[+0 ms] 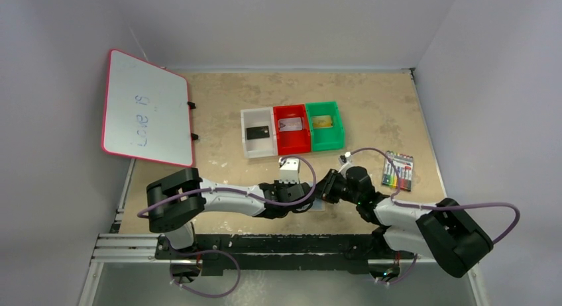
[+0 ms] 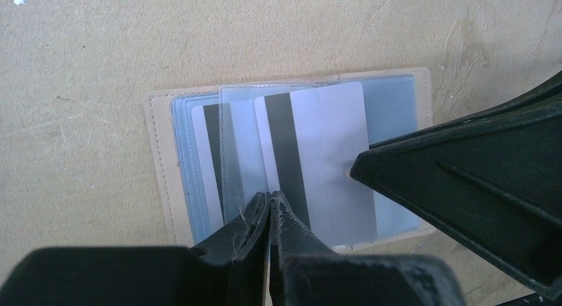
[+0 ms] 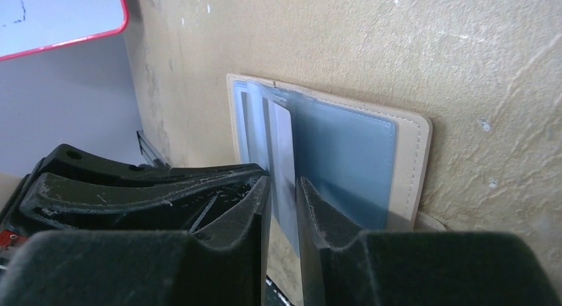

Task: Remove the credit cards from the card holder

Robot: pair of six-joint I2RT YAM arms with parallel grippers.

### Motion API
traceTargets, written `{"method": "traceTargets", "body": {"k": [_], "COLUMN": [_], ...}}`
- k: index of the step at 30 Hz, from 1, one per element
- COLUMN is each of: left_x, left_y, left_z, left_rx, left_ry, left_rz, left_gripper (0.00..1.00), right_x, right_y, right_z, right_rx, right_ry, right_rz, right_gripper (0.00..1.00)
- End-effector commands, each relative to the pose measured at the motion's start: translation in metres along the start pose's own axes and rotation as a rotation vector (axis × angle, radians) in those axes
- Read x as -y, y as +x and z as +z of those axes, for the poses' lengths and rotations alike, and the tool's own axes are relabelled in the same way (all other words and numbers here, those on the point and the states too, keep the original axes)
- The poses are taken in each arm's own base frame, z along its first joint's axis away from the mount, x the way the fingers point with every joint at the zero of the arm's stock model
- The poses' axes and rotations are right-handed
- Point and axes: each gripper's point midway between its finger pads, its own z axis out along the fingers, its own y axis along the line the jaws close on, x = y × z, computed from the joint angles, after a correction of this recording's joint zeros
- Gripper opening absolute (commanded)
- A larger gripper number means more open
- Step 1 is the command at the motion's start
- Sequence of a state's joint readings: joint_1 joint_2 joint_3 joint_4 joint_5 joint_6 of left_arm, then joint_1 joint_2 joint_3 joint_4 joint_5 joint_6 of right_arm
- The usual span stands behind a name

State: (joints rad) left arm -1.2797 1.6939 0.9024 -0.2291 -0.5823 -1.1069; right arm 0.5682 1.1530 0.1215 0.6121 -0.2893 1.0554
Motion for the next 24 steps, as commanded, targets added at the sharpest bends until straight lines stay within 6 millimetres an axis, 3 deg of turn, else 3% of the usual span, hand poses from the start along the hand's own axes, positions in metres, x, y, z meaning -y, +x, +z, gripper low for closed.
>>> {"method": "traceTargets", "body": {"k": [1,10,16,24], "left_x": [-0.006,-0.006,-0.008,-0.012], "left_y": [0.017,0.019,0.016,0.007], "left_z": [0.005,0.006,0.004,-0.001], "left_rx": [-0.048,-0.051,-0.042,-0.007], "left_ry": [-0.027,-0.025,-0.033,-0.04], "left_rz": [0.043,0.039,0.032,0.01], "left_gripper": [0.02,0.01,0.01,0.01], "right_x": [-0.013,-0.009,-0.001,0.024], "right_y": [0.004,0.006,0.006,-0.01], "right_z": [0.001,0.005,0.004,-0.017], "right_rx": [-0.023,-0.041,-0.034,0.103], "right_ry": [-0.083,-0.078,-0.043,0.122], "right_rz": [-0.004,-0.026,-0.026,0.056], "right_gripper": [0.22,0.21,0.0,0.0]}}
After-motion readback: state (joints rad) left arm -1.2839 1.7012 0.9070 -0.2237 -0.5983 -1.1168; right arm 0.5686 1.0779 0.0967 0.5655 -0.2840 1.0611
